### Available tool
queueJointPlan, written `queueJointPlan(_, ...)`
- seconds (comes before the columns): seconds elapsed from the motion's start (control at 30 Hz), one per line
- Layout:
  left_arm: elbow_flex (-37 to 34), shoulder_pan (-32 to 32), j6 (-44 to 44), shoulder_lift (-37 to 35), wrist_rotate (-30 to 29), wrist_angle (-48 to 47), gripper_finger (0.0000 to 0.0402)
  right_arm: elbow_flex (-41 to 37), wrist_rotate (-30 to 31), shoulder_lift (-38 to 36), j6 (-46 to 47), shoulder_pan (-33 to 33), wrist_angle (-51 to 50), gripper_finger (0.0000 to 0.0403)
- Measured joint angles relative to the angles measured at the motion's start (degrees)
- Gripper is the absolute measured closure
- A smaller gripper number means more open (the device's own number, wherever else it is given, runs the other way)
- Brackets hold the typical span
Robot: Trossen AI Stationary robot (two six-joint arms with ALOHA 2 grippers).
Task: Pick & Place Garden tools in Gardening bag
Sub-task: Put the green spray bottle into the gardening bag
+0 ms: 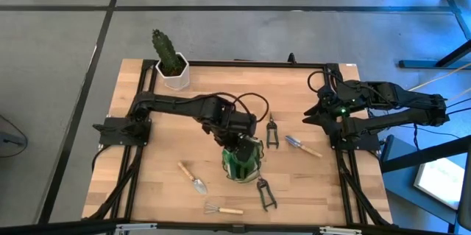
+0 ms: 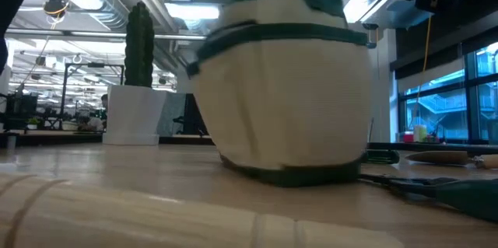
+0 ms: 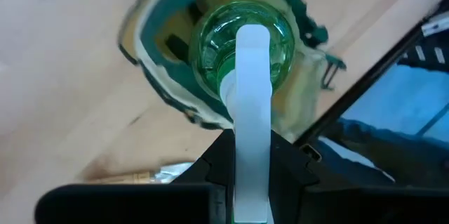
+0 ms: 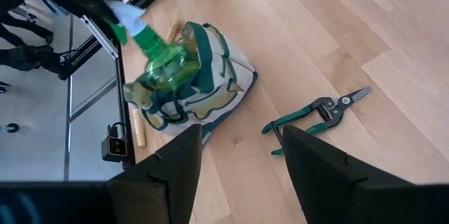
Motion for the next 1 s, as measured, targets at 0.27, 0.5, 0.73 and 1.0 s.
queueJointPlan(0.27, 0.05, 3.90, 2.65, -0.03, -0.57, -1.64, 0.0358, 0.02, 0.00, 0.00, 0.00, 0.00, 0.00, 0.0200)
queueJointPlan(0.5, 0.07, 5.24, 6.90, 3.13, 2.17, -2.36, 0.0358, 0.02, 0.03, 0.00, 0.00, -0.01, 0.00, 0.0200)
queueJointPlan(0.73, 0.05, 5.42, 10.50, 5.88, 0.84, -4.10, 0.0358, 0.01, 0.14, 0.00, -0.02, 0.00, 0.00, 0.0200)
queueJointPlan(1.0, 0.05, 7.45, 13.97, 5.15, -1.48, -5.93, 0.0358, 0.00, 0.13, 0.00, -0.02, -0.02, 0.02, 0.0200)
